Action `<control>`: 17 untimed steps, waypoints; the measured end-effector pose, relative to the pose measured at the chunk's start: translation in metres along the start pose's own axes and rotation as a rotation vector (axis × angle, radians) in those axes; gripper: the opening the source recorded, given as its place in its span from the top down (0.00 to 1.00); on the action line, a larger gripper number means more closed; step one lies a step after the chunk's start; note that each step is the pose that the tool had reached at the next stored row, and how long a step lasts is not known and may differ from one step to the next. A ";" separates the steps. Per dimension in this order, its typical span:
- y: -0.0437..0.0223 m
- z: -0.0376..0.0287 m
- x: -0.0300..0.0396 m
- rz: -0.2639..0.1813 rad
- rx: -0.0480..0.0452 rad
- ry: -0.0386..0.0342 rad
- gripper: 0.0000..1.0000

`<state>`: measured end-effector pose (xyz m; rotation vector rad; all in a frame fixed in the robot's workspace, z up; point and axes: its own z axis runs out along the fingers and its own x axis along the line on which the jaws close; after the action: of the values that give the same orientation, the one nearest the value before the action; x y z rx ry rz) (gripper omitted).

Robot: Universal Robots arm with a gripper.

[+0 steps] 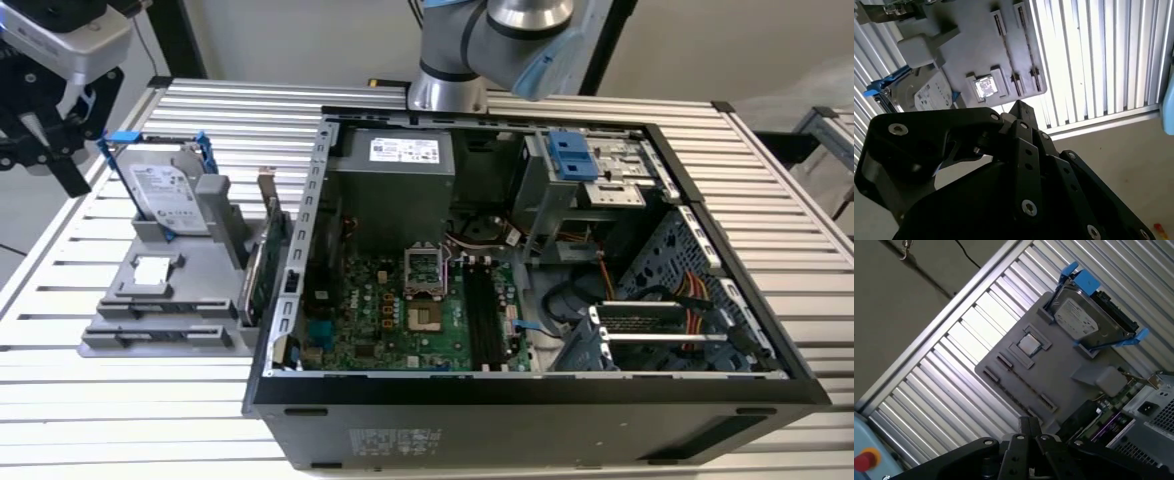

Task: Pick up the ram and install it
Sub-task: 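Reach for the ram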

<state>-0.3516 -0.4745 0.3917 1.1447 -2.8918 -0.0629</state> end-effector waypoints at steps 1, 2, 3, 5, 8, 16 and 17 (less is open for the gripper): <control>0.0001 0.0000 0.0000 -0.007 0.0000 0.0006 1.00; 0.0001 0.0000 0.0000 -0.014 0.0001 0.0012 1.00; 0.0001 0.0000 0.0000 -0.021 0.0001 0.0017 1.00; 0.0001 0.0000 0.0000 -0.035 0.0002 0.0029 1.00; 0.0000 0.0000 0.0000 -0.055 0.0002 0.0046 1.00; 0.0000 0.0000 0.0000 -0.109 0.0005 0.0090 1.00; 0.0000 0.0000 0.0000 -0.113 0.0006 0.0092 1.00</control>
<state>-0.3517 -0.4745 0.3917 1.3046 -2.8168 -0.0592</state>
